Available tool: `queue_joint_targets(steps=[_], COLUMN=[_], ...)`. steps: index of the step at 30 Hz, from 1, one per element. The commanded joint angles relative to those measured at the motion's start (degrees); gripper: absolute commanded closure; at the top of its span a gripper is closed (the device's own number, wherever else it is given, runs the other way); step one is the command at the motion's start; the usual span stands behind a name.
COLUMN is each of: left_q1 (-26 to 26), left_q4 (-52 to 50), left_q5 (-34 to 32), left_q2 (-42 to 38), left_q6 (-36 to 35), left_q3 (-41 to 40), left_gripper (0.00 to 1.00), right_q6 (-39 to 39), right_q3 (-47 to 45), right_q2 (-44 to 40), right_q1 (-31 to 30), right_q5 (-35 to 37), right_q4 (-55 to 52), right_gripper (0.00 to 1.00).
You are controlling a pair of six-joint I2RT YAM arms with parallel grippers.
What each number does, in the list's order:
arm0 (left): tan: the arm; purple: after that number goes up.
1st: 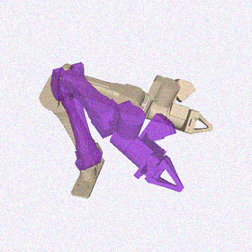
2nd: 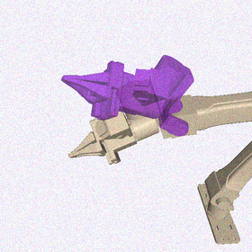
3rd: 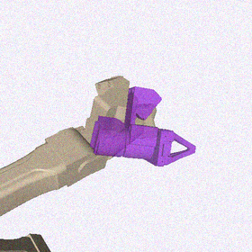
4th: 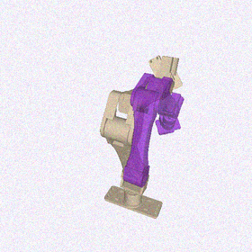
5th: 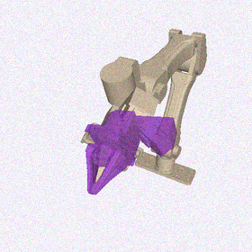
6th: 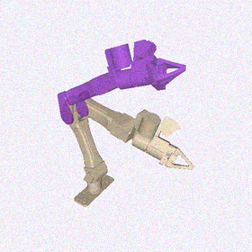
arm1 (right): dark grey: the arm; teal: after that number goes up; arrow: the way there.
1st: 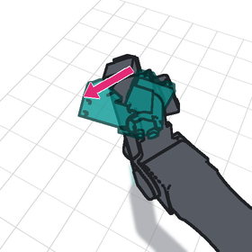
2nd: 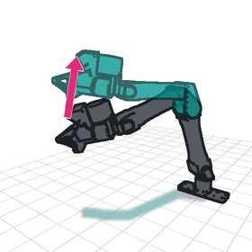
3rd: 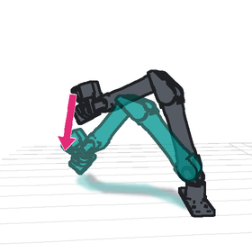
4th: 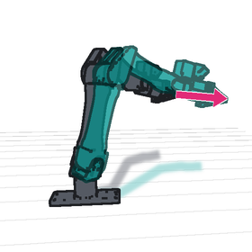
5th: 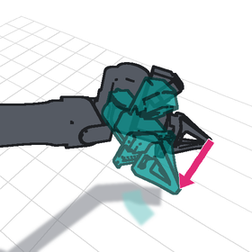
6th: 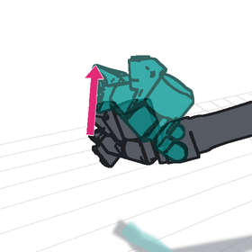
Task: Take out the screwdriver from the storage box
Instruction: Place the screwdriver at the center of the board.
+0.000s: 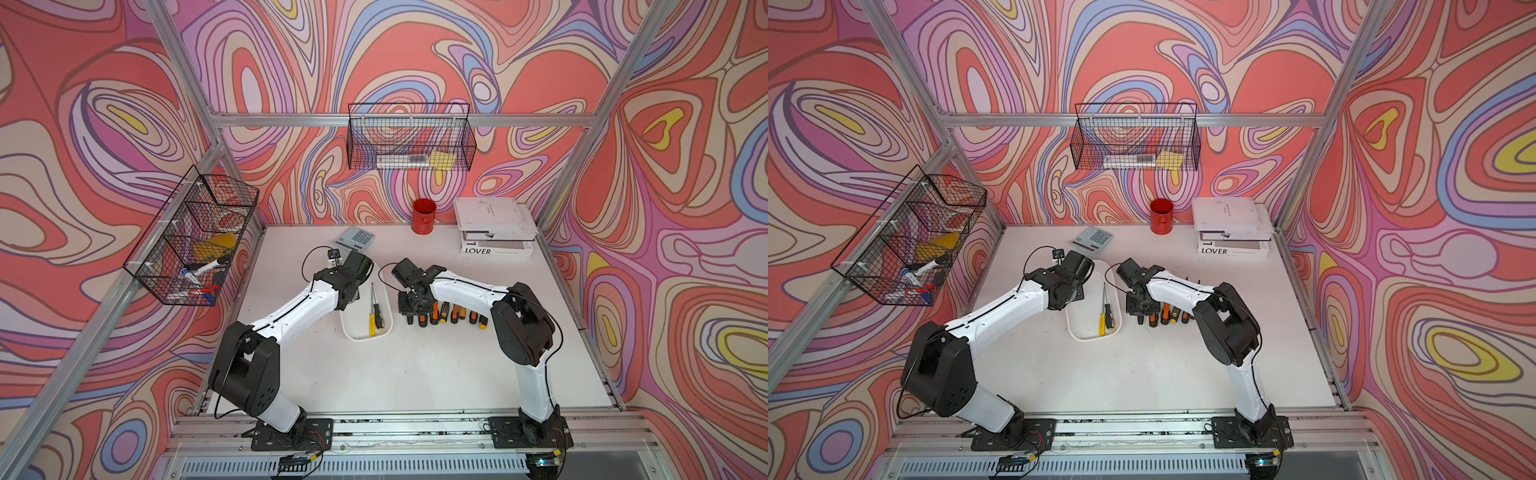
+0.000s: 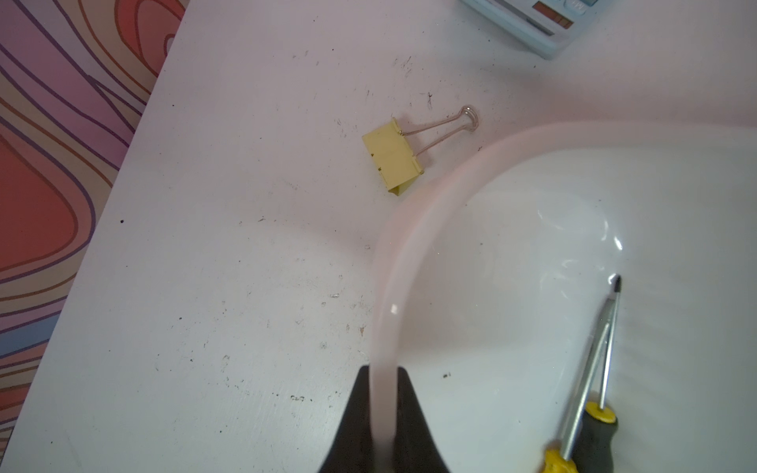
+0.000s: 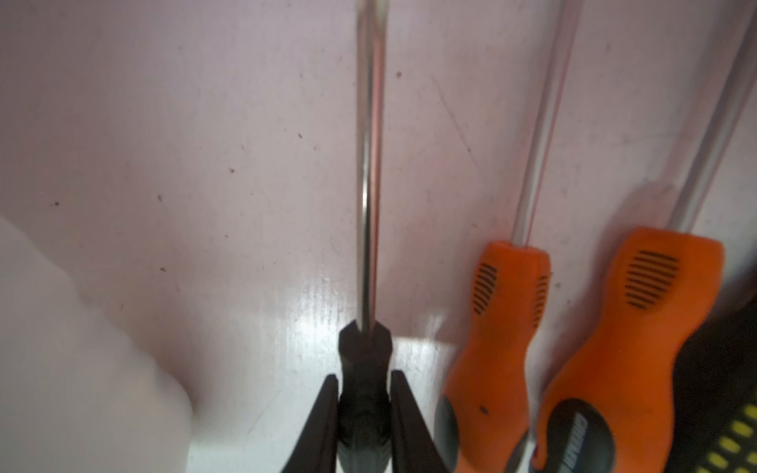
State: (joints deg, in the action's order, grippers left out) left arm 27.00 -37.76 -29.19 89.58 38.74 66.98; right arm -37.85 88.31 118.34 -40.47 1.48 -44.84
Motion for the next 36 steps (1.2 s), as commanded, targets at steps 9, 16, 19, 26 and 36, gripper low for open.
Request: queue_joint_targets(steps=[9,16,19,26,36], left_q1=[-0.4,-0.4,-0.4,-0.4,-0.6], left_q4=[0.2,0.0,0.0,0.3,0.7], left_q5=[-0.8,-0.8,-1.0,-1.3,-1.0], left_q2=[-2.4,-2.2,-2.2,-2.0,-0.8], left_q6=[-0.8,-0.8,-0.4,-0.7,-1.2], left_q3=[-1.8,-1.7,-1.7,-1.4,-1.1], left_gripper=[1.00,1.00,1.00,1.00,1.00], right_q6=[-0.9,-0.5,-0.4,0.6,5.4], right_q3=[1.7,1.8,1.9,1.5,-4.9], right_q2=[2.9,2.4,2.0,-3.2,-16.4], right_q1=[0.2,0.2,0.2,0.2,-0.8], right_q5=[0.5,0.3,0.4,0.8,-7.6], right_q4=[-1.9,-1.6,-1.6,0.5,14.2], right_gripper=[0.95,0.60,0.53,0.47,0.35])
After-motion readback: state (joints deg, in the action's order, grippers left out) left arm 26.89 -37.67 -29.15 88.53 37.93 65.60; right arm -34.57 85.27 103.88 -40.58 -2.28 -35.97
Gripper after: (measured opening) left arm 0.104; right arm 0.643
